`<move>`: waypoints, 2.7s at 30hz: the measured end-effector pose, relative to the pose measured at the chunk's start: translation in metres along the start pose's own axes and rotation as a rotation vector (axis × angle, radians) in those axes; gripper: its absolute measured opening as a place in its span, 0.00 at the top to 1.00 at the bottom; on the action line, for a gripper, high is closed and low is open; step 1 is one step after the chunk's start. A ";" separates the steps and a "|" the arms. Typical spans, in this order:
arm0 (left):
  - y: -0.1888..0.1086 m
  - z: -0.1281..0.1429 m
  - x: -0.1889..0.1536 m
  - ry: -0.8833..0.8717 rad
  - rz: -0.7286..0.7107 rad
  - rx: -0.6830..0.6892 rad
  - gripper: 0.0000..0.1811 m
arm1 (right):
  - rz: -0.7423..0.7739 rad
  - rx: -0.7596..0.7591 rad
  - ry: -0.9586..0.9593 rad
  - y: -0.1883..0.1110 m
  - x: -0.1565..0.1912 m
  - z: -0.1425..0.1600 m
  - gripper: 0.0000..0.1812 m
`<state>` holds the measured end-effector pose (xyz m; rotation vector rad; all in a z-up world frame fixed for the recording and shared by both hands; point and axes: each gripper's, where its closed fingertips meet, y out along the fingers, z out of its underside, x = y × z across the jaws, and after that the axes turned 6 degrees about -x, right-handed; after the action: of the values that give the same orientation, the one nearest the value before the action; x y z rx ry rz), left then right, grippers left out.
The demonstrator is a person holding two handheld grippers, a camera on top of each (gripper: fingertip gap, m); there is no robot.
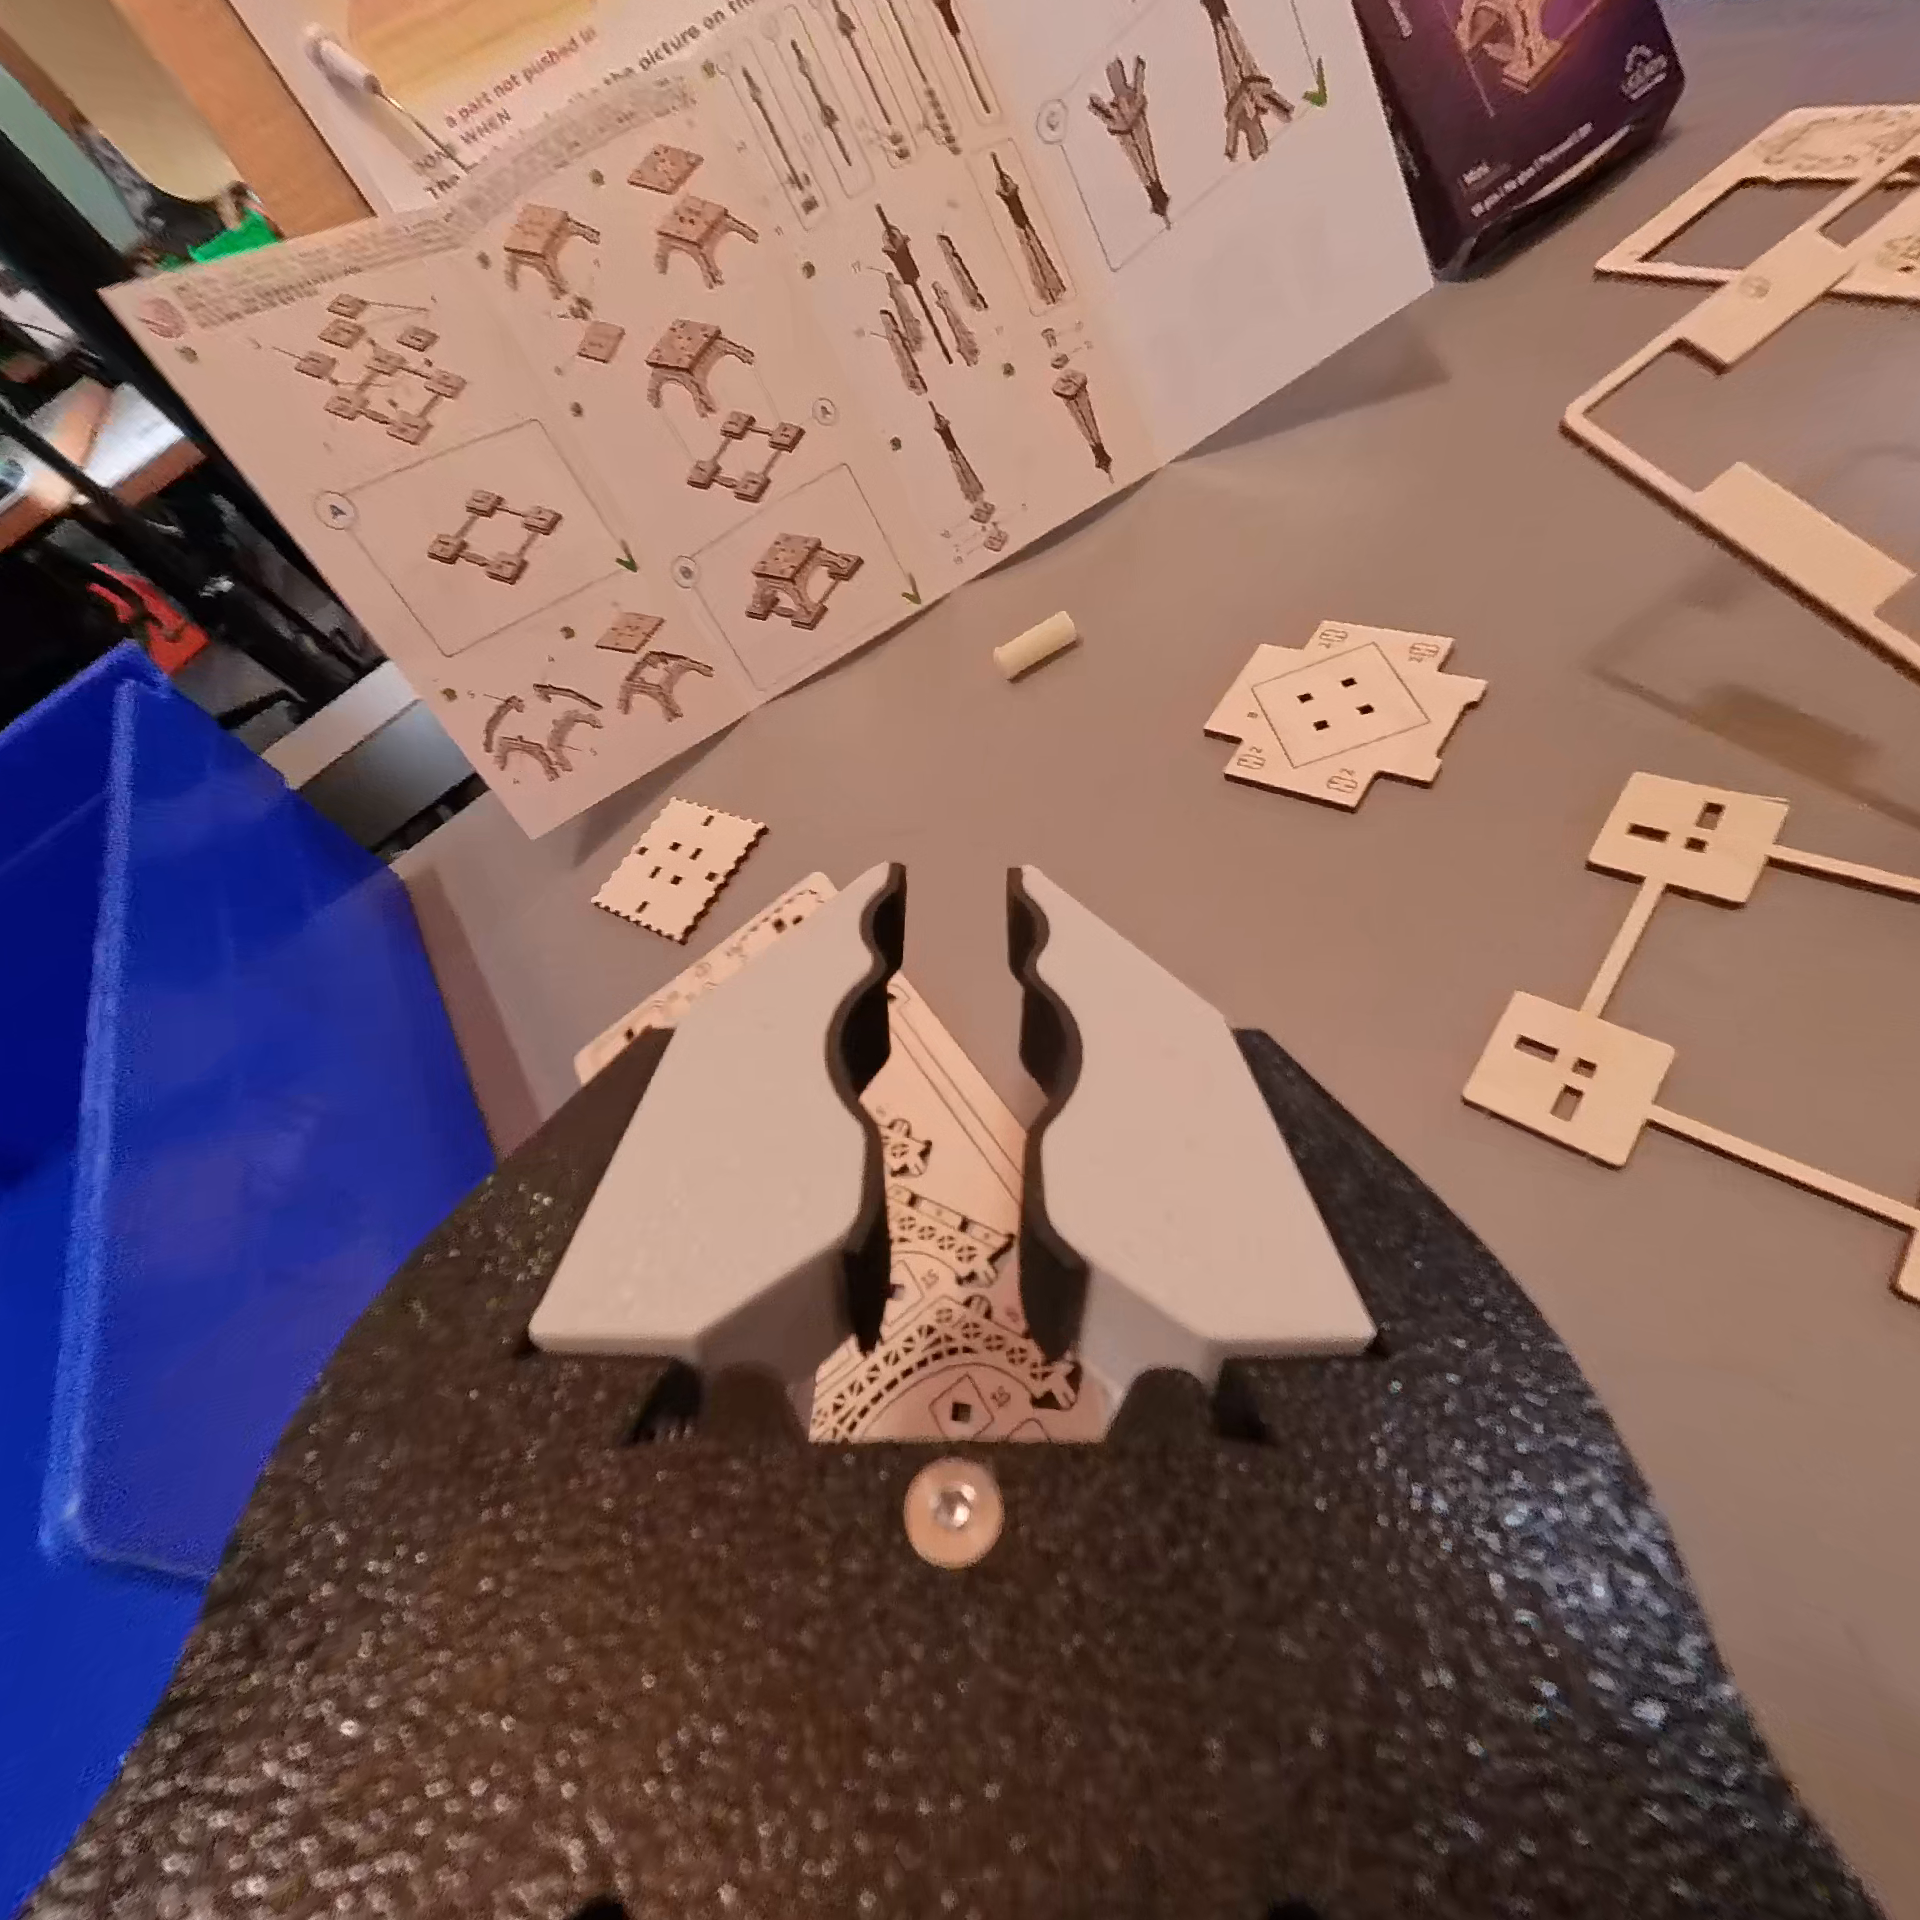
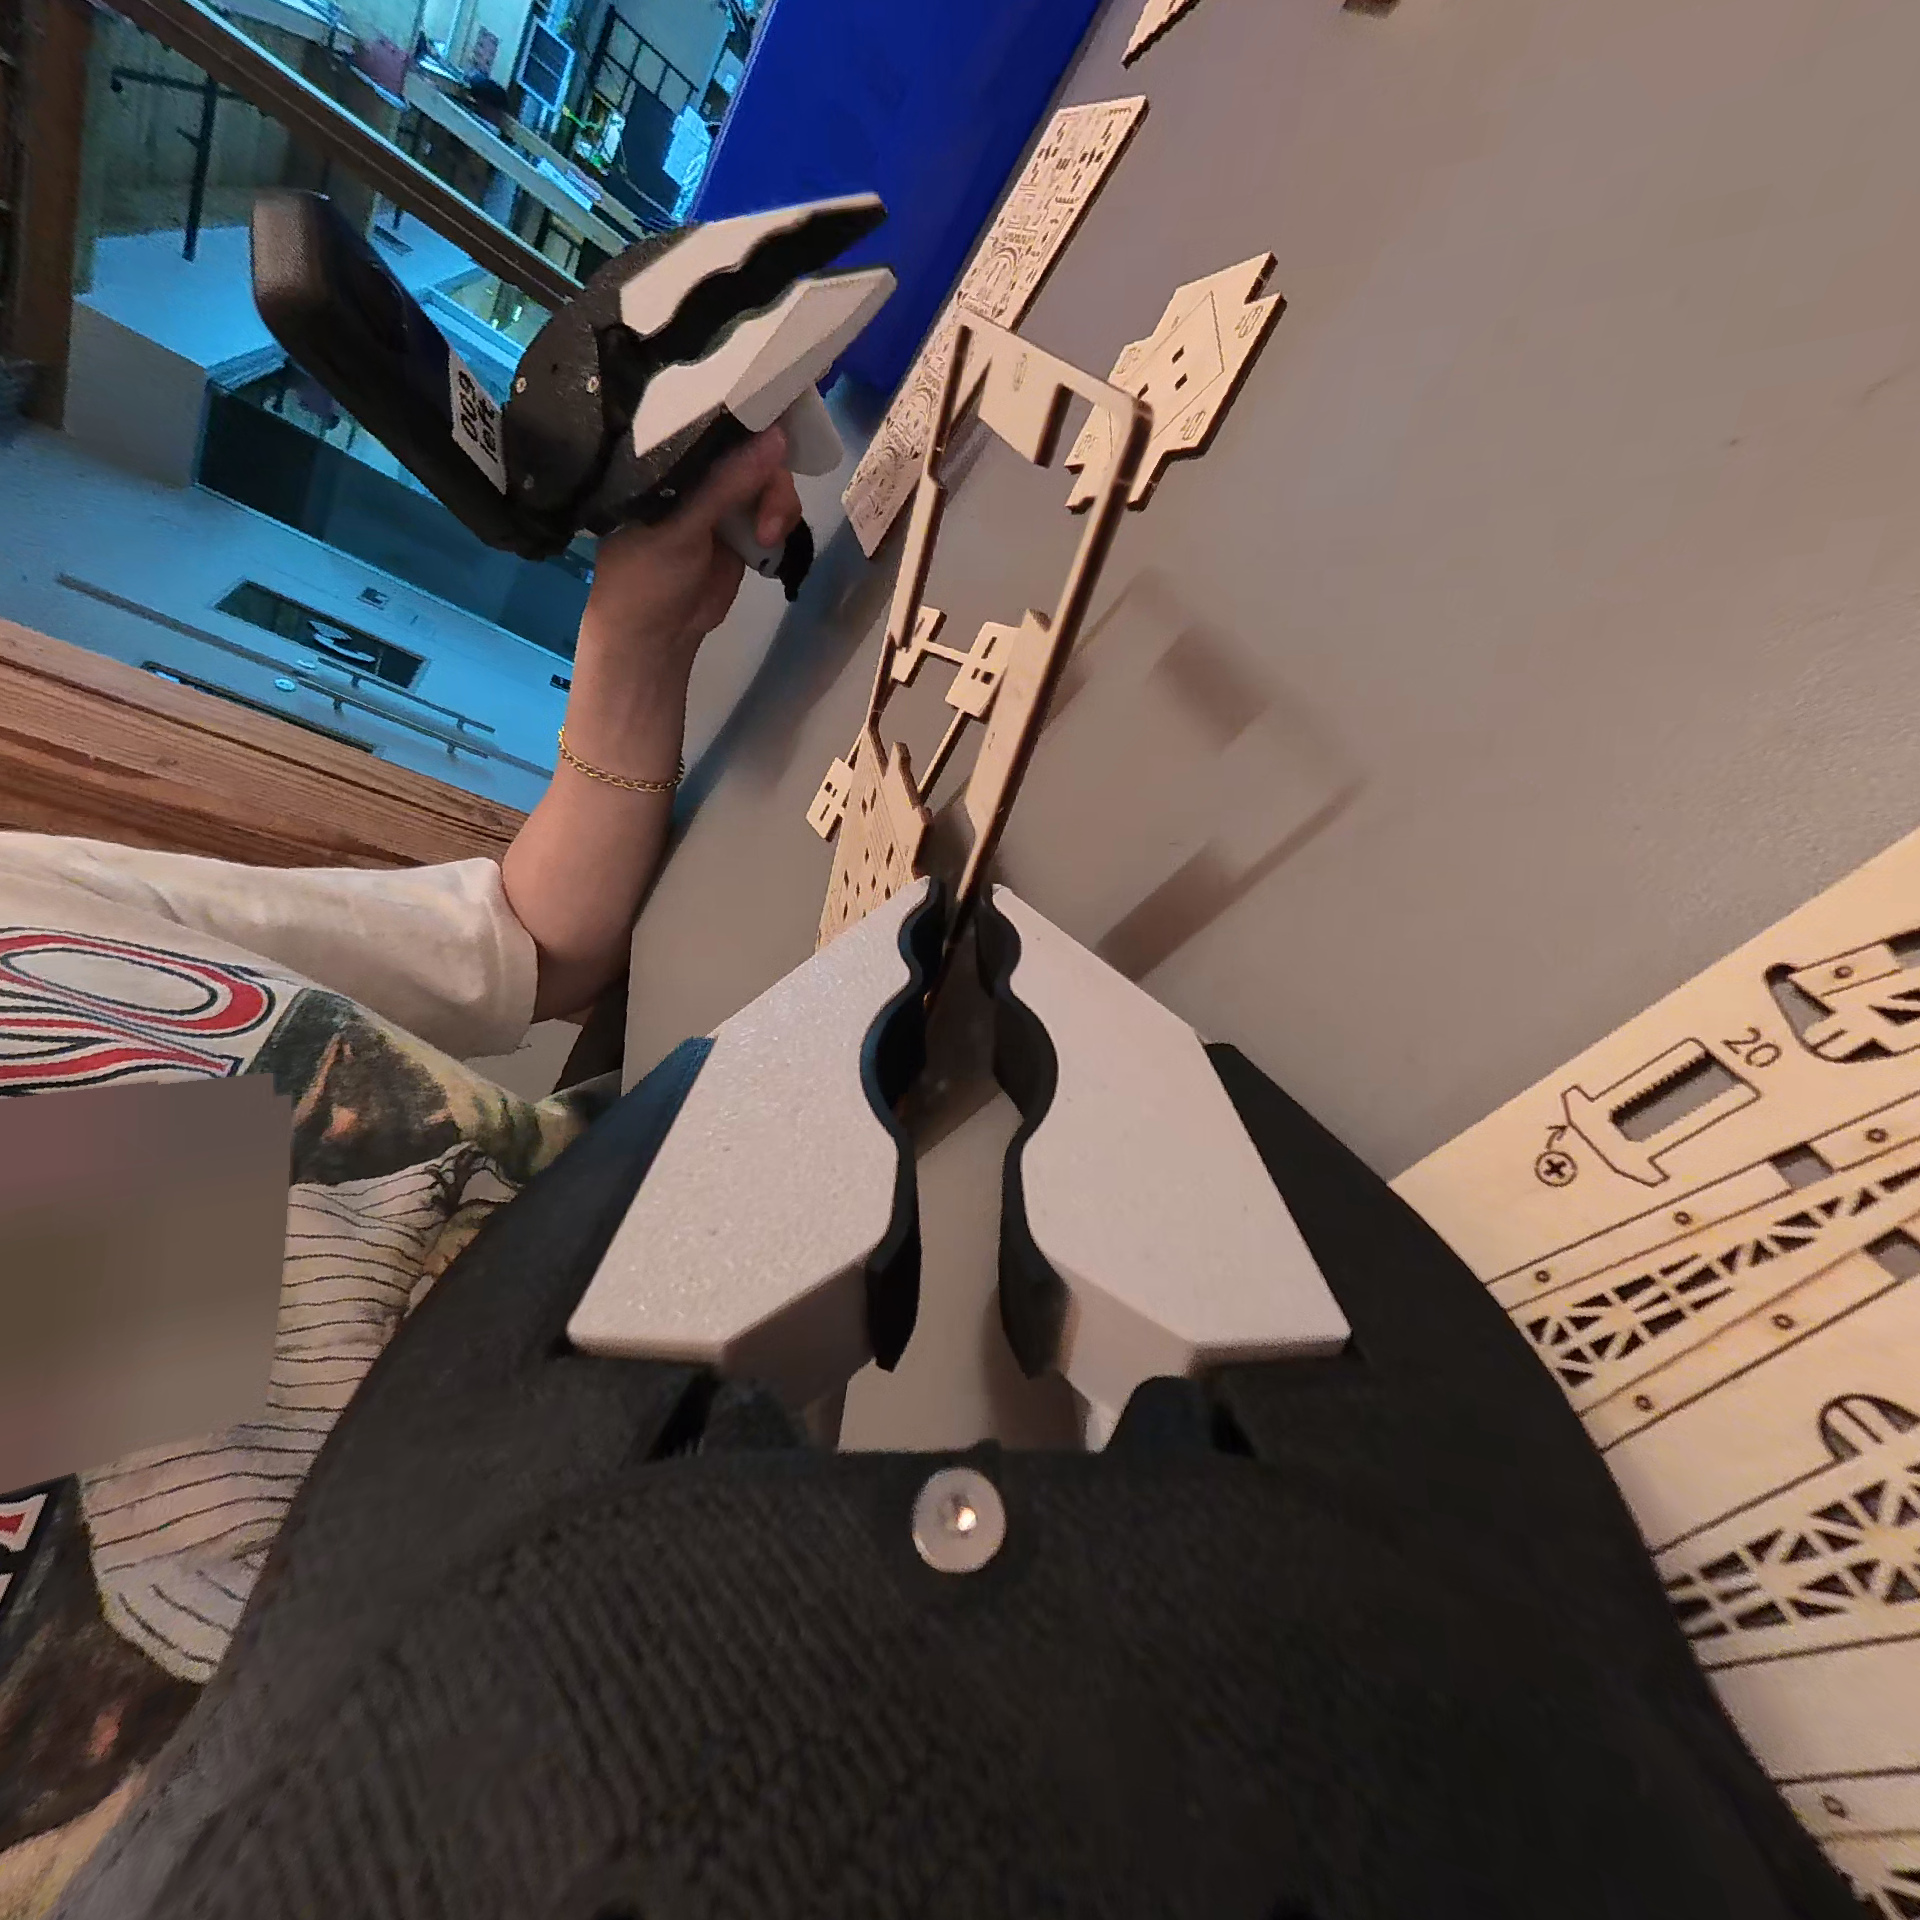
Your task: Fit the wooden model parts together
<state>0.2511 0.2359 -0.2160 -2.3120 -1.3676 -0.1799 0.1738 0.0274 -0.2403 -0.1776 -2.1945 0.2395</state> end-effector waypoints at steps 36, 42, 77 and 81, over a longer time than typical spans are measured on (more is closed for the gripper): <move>0.059 0.004 -0.084 0.089 0.606 0.192 0.83 | 0.170 0.124 -0.196 -0.036 -0.003 0.008 0.57; 0.051 -0.016 -0.082 0.177 0.556 0.066 0.83 | 0.230 -0.114 -0.298 -0.021 0.000 -0.038 0.50; 0.024 -0.027 -0.076 -0.048 0.502 0.095 1.00 | 0.063 -0.076 0.025 0.089 -0.013 -0.056 1.00; 0.029 -0.026 -0.083 0.016 0.536 0.137 1.00 | 0.069 -0.085 0.056 0.089 -0.017 -0.057 1.00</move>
<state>0.2374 0.1463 -0.2294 -2.4540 -0.6866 0.0611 0.2335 0.1162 -0.2411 -0.3044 -2.1462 0.1772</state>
